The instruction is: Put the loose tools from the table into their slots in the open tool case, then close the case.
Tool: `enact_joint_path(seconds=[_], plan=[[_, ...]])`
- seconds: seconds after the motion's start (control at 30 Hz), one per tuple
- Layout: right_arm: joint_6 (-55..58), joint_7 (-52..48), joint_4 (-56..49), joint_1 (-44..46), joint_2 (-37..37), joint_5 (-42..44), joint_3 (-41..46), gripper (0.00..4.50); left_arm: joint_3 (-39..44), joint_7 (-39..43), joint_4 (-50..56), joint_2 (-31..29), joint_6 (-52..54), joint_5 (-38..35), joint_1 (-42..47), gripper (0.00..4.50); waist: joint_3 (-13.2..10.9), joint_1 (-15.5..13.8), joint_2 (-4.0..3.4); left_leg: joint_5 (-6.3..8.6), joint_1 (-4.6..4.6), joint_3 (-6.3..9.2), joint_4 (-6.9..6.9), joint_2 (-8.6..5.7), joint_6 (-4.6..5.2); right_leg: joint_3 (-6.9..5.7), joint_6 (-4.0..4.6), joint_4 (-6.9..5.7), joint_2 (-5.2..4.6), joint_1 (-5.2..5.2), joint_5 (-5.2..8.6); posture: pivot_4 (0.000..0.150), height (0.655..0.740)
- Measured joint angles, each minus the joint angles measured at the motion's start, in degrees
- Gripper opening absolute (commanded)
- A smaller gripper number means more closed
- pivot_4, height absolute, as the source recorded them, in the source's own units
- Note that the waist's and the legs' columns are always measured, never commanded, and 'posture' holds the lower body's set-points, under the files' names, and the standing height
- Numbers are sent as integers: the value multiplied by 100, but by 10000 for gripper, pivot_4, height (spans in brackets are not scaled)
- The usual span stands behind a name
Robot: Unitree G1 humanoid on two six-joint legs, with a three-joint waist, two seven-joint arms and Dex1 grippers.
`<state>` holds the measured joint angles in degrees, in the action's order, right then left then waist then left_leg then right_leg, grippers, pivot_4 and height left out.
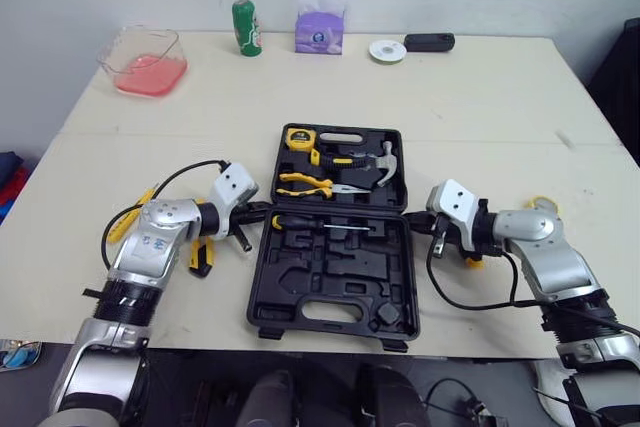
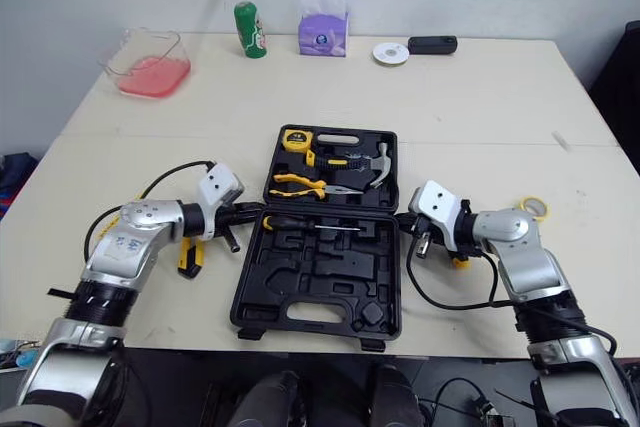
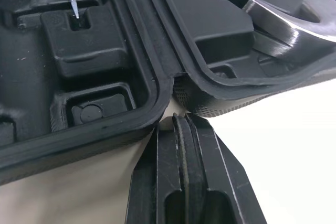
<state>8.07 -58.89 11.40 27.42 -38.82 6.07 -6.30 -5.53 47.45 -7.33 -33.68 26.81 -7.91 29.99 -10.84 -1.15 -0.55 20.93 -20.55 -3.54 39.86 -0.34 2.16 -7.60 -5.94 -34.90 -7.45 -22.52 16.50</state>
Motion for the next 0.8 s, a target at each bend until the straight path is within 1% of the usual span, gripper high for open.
enact_joint_path(seconds=[0.13,0.27,0.33,0.4,0.43,0.47,0.5,0.57,0.67,0.7,0.8], plan=[[-337,-99,-20,-74,-269,191,362,203,372,-43,500,-241,-77,-103,-453,0,-4,2,-1,0,-1,1,2,3,0,2,0,-1,-6,-1,0,1500,7400],[-1095,-503,-9,-294,-654,627,1019,203,1292,143,1044,-741,-389,-510,-1149,0,-5,4,-2,2,2,2,-4,6,-3,3,0,9,-14,0,0,1500,7400],[-1340,-649,2,-454,-772,745,1226,203,1668,262,1224,-879,-467,-694,-1473,0,-5,3,-2,2,2,1,-6,8,-3,2,0,12,-16,2,0,1500,7400],[-1305,-720,-11,-714,-814,1001,1510,6925,2098,412,1420,-956,-605,-931,-1929,6625,-5,3,-2,2,4,2,-6,9,-3,3,1,13,-21,5,0,1500,7400],[-1259,-741,-33,-910,-825,1153,1686,9299,2388,483,1506,-961,-689,-1056,-2246,8837,-5,2,-2,3,4,2,-9,10,-4,4,1,14,-24,5,0,1500,7400],[-1239,-745,-40,-1185,-852,1291,1911,15076,2741,529,1547,-962,-751,-1187,-2621,14385,-5,1,-2,3,4,2,-11,11,-4,3,1,17,-24,5,0,1500,7400],[-1243,-740,-39,-1416,-894,1352,2087,19219,3023,529,1528,-968,-763,-1241,-2885,18025,-5,-2,-3,3,5,2,-12,12,-4,3,1,18,-24,5,0,1500,7400],[-1269,-692,-41,-1766,-943,1421,2404,30342,3509,502,1422,-980,-853,-1280,-3227,27536,-7,-9,-5,3,6,1,-12,12,-4,3,5,16,-25,5,-2,1500,7400],[-1405,-601,-18,-2334,-993,1488,2944,44472,4412,292,991,-994,-1098,-1300,-3676,40732,-7,-15,-4,8,19,-2,-17,12,-6,9,6,41,-28,11,-2,1500,7400],[-1484,-574,-7,-2486,-992,1490,3072,45000,4676,202,815,-1001,-1199,-1300,-3776,44690,-7,-12,-5,9,22,-5,-22,12,-5,12,6,43,-31,11,-2,1500,7400],[-1895,-691,257,-2849,-974,1648,3522,45000,5424,-60,278,-1009,-1496,-1288,-4152,44690,-7,-5,-5,13,30,-14,-42,13,-5,19,7,50,-33,9,-1,1500,7400]])
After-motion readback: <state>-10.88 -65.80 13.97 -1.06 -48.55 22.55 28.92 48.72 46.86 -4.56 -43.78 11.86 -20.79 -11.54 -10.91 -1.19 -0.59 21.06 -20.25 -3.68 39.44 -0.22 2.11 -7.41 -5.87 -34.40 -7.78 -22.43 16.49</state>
